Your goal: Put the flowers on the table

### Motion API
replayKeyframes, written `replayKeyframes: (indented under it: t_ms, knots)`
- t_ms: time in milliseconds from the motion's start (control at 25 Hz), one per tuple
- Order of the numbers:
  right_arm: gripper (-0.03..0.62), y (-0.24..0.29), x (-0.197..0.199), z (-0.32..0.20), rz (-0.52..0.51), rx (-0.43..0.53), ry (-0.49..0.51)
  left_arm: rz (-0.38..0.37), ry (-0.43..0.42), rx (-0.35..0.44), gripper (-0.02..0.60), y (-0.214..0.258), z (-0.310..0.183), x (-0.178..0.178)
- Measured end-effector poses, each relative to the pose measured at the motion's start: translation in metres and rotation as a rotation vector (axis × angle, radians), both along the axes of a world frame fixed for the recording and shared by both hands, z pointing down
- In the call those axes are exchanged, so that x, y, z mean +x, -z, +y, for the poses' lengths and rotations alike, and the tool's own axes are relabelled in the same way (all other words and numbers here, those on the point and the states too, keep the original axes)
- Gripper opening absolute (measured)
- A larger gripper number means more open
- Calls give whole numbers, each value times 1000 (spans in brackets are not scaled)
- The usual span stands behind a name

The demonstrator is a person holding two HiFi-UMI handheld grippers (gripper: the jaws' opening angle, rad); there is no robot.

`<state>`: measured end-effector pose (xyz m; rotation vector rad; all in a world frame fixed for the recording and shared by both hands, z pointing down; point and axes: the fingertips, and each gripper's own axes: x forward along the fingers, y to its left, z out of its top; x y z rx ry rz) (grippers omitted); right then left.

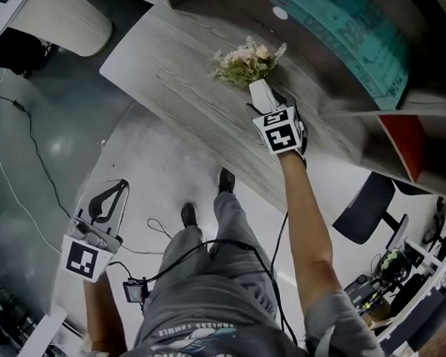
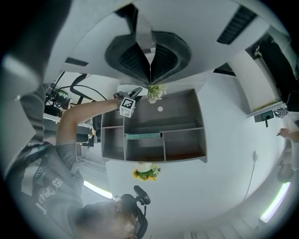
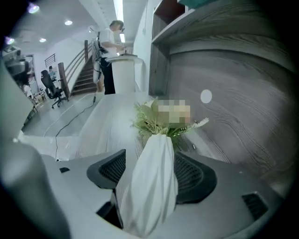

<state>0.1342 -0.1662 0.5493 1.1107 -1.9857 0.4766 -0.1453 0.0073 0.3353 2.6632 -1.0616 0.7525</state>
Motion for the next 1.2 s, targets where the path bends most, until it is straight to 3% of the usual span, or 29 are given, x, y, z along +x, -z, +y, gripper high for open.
replayKeyframes:
  t_ms: [240,440,600,800,1000,1200]
  knots:
    - [337,-33,10,-17,156,-205,27,11,30,4,17,2,1,-15]
    - [337,-31,17,-22,208,-255,-9,12,47,10,17,5,2,-30]
    - [336,-10,4,-35,21,-83,-52,16,47,11,17,7,2,-35]
    - [336,33,-1,-44,-209,235,-146,19,36,8,17,5,0,-32]
    - [336,78,-3,-48,-314,518,-174,9,24,-1,17,2,-1,-31]
    - [336,100,7,-44,-341,695,-260,-5,13,-10,17,0,0,-29]
